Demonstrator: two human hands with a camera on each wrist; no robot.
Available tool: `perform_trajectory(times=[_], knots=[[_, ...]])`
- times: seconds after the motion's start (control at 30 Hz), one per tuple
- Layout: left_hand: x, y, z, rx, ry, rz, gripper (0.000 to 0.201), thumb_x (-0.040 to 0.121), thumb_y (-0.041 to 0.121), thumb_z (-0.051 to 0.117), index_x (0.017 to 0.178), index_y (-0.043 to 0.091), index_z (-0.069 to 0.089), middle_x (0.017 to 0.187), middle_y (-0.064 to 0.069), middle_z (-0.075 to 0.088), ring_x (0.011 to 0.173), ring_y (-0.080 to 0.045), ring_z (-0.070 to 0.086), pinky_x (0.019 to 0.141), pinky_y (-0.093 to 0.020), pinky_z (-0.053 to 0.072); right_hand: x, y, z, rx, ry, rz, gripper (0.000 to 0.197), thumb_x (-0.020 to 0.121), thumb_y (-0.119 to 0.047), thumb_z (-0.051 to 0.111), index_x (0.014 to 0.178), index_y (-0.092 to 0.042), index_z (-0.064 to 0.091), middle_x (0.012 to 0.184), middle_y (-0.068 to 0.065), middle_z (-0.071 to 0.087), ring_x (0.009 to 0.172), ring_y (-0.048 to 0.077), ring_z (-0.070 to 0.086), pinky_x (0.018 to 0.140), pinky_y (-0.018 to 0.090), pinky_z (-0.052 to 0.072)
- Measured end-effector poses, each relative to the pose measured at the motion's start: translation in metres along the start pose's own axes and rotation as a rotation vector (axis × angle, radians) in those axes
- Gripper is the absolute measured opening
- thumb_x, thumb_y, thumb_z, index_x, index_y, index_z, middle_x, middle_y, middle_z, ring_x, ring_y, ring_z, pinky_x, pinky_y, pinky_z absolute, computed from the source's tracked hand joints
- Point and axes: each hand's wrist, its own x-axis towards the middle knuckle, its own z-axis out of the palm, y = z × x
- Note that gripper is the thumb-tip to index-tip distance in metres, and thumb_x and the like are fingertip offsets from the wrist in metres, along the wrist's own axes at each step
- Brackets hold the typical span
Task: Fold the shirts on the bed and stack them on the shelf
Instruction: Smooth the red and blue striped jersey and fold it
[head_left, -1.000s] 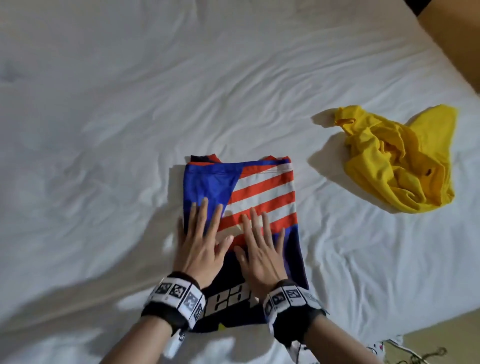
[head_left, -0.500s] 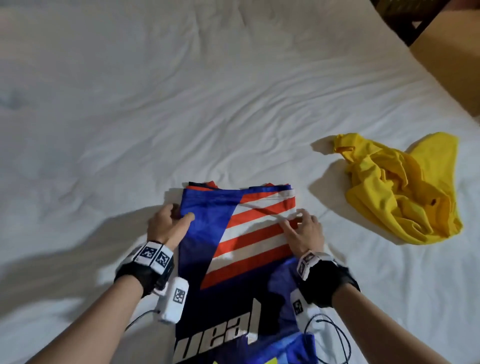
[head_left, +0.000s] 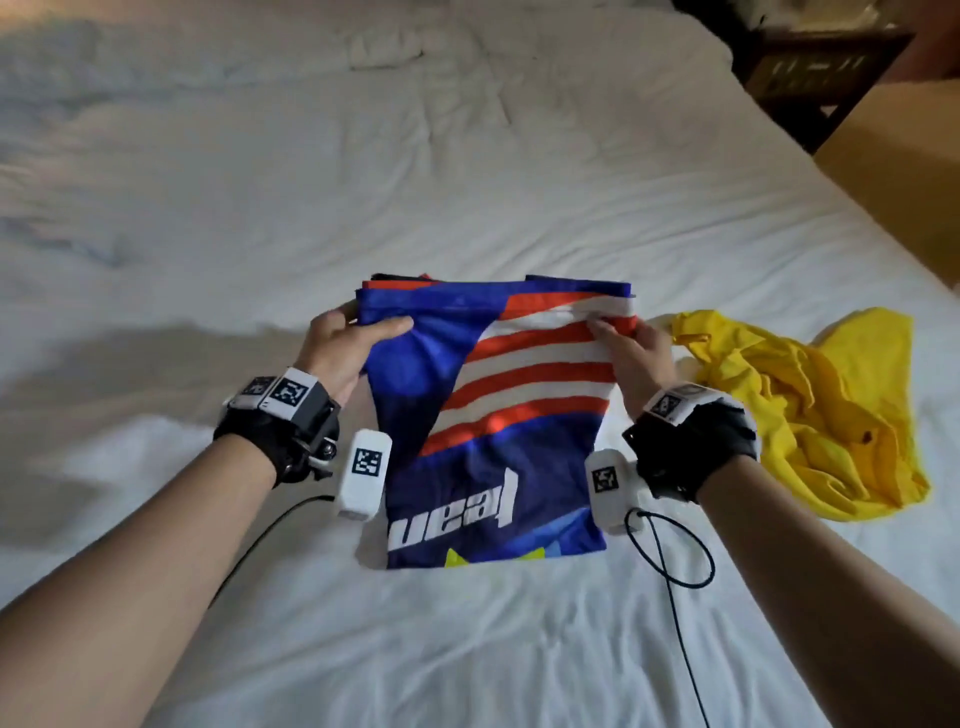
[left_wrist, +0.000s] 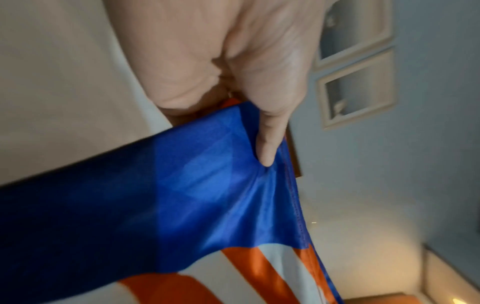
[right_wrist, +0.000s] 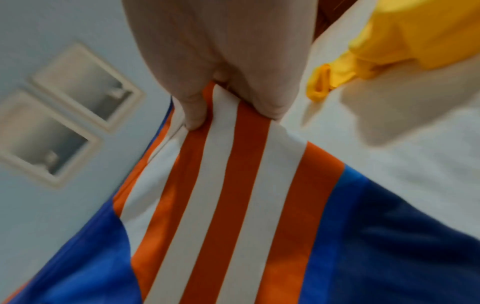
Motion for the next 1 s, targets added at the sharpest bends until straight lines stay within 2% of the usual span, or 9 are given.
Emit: perform_trajectory(times=[0.17, 0.27, 0.43, 0.57, 0.63, 0.8, 0.87, 0.93, 1.0], knots=[[-0.036, 0.085, -0.013, -0.106, -0.093, 0.295, 0.036, 0.071, -0.005, 0.07, 0.104, 0.009, 0.072, 0.106, -0.016, 0.071, 0.101, -0.03, 0.066, 0.093, -0.04, 0.053, -0.021, -0.095, -0.005, 0.369, -0.141, -0.228, 0.015, 0.087, -0.002, 0.061, 0.097, -0.008, 0.07, 0.092, 0.012, 0.073, 0.087, 0.029, 0.067, 0.081, 0.041, 0.055], [-0.06, 0.085, -0.028, -0.021, -0.1, 0.41, 0.042, 0.064, -0.003, 0.073, 0.1, 0.018, 0.075, 0.109, -0.015, 0.07, 0.107, -0.033, 0.063, 0.098, -0.045, 0.049, -0.04, -0.097, -0.006, 0.459, -0.185, -0.264, 0.022, 0.083, 0.003, 0.058, 0.089, -0.012, 0.072, 0.086, 0.007, 0.073, 0.086, 0.025, 0.067, 0.081, 0.038, 0.054], [-0.096, 0.004, -0.052, 0.138, -0.001, 0.341, 0.043, 0.063, -0.012, 0.074, 0.076, 0.029, 0.079, 0.079, 0.009, 0.075, 0.077, -0.002, 0.067, 0.075, -0.015, 0.051, -0.077, -0.016, -0.014, 0.169, -0.2, -0.222, 0.029, 0.074, 0.009, 0.06, 0.083, -0.014, 0.075, 0.079, 0.001, 0.072, 0.077, 0.016, 0.065, 0.075, 0.029, 0.055], [-0.137, -0.092, -0.076, 0.234, -0.004, 0.096, 0.031, 0.059, 0.009, 0.076, 0.077, 0.034, 0.079, 0.078, 0.006, 0.075, 0.074, -0.003, 0.064, 0.071, -0.015, 0.05, -0.119, 0.076, -0.029, -0.159, -0.349, -0.145, 0.037, 0.066, 0.002, 0.067, 0.075, -0.032, 0.077, 0.067, -0.008, 0.069, 0.066, -0.001, 0.058, 0.064, 0.016, 0.048], [-0.157, -0.134, -0.089, 0.333, -0.016, 0.052, 0.04, 0.063, 0.002, 0.082, 0.079, 0.039, 0.078, 0.079, 0.009, 0.075, 0.075, 0.001, 0.065, 0.071, -0.014, 0.05, -0.139, 0.117, -0.039, -0.272, -0.42, -0.105, 0.041, 0.062, -0.002, 0.062, 0.072, -0.039, 0.074, 0.063, -0.01, 0.067, 0.063, -0.005, 0.056, 0.061, 0.015, 0.045], [-0.191, -0.193, -0.108, 0.497, -0.063, 0.067, 0.071, 0.063, -0.031, 0.063, 0.079, 0.037, 0.075, 0.097, 0.017, 0.074, 0.108, -0.001, 0.064, 0.093, -0.014, 0.047, -0.17, 0.166, -0.061, -0.461, -0.464, -0.232, 0.053, 0.064, 0.011, 0.053, 0.071, -0.04, 0.066, 0.106, -0.013, 0.07, 0.108, 0.003, 0.062, 0.095, 0.017, 0.043], [-0.204, -0.193, -0.114, 0.683, -0.039, 0.14, 0.056, 0.071, -0.019, 0.063, 0.063, 0.036, 0.069, 0.094, 0.021, 0.073, 0.109, -0.004, 0.063, 0.091, -0.016, 0.048, -0.181, 0.165, -0.07, -0.575, -0.526, -0.28, 0.043, 0.059, -0.007, 0.047, 0.066, -0.047, 0.061, 0.118, -0.011, 0.064, 0.118, 0.001, 0.053, 0.1, 0.018, 0.039], [-0.217, -0.179, -0.117, 0.944, 0.022, 0.351, 0.031, 0.073, 0.011, 0.056, 0.056, 0.036, 0.063, 0.095, 0.016, 0.073, 0.105, -0.021, 0.064, 0.093, -0.031, 0.047, -0.189, 0.159, -0.079, -0.603, -0.56, -0.321, 0.034, 0.059, -0.023, 0.047, 0.072, -0.051, 0.06, 0.125, -0.008, 0.06, 0.126, 0.003, 0.045, 0.104, 0.021, 0.035], [-0.214, -0.169, -0.111, 1.17, 0.102, 0.399, 0.026, 0.07, 0.026, 0.044, 0.064, 0.027, 0.069, 0.105, 0.001, 0.073, 0.111, -0.032, 0.059, 0.098, -0.05, 0.039, -0.184, 0.154, -0.076, -0.606, -0.519, -0.37, 0.029, 0.067, -0.031, 0.05, 0.09, -0.044, 0.062, 0.136, -0.007, 0.053, 0.134, 0.011, 0.039, 0.108, 0.026, 0.031]])
